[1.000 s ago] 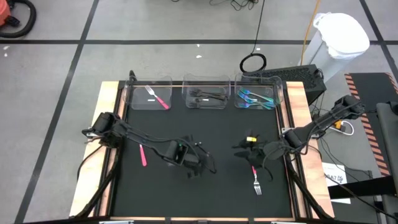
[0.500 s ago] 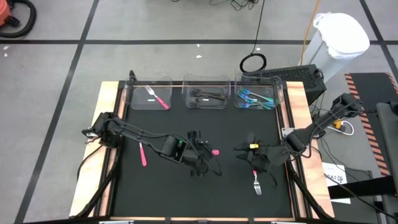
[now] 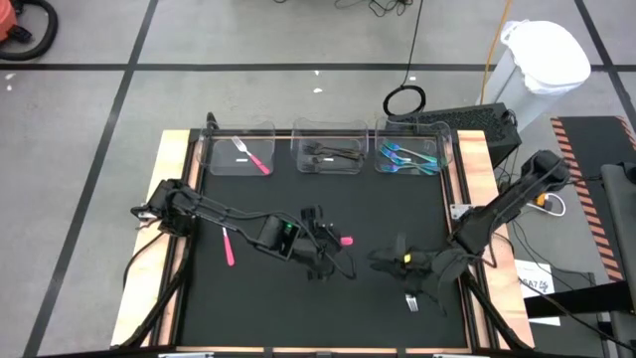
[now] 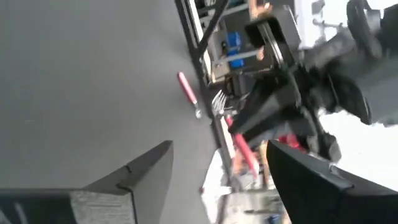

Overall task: Sort silverware by color (type)
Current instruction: Put the pink fork into the left transparent bin

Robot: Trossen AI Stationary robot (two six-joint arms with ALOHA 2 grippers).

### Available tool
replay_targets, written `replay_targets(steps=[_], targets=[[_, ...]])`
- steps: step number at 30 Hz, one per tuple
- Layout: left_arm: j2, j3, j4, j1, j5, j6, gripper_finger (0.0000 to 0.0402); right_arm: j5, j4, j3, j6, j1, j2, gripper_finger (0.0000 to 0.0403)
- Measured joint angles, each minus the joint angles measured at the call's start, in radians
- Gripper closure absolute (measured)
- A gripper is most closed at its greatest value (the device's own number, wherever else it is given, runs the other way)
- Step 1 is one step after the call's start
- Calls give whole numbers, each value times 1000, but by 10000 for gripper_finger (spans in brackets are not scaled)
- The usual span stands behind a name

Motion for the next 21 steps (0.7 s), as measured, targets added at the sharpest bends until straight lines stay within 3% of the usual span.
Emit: replay_targets(steps=[7, 21], targets=[[0, 0, 34, 1, 10, 0, 346, 170, 287, 0, -260, 0, 162, 169], [10, -10, 117, 1, 112, 6, 337, 173, 407, 0, -455, 0, 227, 228]])
